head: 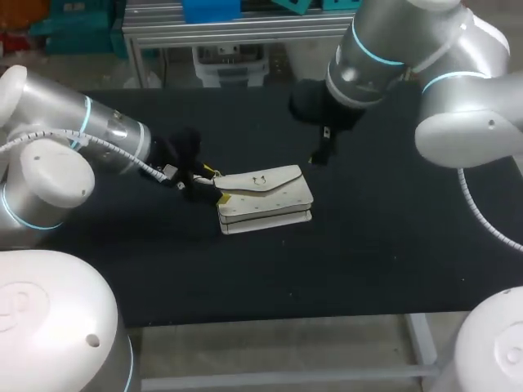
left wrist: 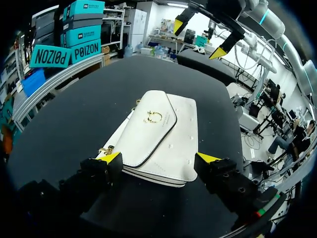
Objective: Pick up the bag, open it, inspect its contents, close it, and place it on the opposite side
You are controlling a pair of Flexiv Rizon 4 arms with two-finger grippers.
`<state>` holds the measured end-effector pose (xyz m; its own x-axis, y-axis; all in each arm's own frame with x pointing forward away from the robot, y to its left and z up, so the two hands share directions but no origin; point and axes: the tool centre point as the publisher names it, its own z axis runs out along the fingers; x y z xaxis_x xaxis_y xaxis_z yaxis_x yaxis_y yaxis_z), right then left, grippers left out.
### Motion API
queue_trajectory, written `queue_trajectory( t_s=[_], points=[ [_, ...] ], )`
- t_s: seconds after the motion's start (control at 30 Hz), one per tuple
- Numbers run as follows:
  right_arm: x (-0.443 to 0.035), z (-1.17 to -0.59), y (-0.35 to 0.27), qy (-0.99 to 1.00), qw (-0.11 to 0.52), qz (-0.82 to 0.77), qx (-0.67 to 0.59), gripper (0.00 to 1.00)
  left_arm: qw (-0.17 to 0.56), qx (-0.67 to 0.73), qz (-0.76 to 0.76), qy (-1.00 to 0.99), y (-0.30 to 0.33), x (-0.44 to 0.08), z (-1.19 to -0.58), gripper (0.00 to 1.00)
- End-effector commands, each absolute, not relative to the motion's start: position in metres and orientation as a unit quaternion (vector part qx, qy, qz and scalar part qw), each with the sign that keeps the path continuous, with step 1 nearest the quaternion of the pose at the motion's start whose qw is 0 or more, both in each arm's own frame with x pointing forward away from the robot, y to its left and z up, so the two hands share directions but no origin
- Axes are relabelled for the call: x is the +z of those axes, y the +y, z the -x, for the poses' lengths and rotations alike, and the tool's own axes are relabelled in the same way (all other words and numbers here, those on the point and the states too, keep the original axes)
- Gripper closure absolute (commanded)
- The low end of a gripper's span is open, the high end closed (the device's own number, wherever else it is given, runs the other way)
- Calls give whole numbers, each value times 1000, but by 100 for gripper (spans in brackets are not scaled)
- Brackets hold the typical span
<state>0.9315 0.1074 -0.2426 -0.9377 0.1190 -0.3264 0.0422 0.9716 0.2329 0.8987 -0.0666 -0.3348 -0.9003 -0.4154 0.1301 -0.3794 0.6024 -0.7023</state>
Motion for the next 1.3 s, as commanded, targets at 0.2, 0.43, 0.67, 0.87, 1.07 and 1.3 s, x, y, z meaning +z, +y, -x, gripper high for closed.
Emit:
queue_trajectory(
  t_s=[0.2, 0.43, 0.67, 0.87, 1.07, 1.3],
  points=[
    [-236, -946, 114, 978, 146, -111, 97, 0, 24, -392, 311, 865, -74, -333, -903, 0],
    [-234, -953, 116, 971, 84, -220, 42, 0, -26, -368, 511, 776, -76, -320, -916, 0],
    [-237, -953, 119, 946, 27, -324, 3, 0, -42, -342, 610, 714, -74, -322, -921, 0],
    [-249, -954, 107, 895, -24, -446, 20, 0, -57, -320, 660, 677, -73, -327, -918, 0],
    [-253, -949, 97, 833, -48, -545, 84, 0, -37, -311, 703, 639, -70, -331, -919, 0],
    [-253, -949, 97, 833, -48, -545, 84, 0, -37, -311, 703, 639, -70, -331, -919, 0]
  ],
)
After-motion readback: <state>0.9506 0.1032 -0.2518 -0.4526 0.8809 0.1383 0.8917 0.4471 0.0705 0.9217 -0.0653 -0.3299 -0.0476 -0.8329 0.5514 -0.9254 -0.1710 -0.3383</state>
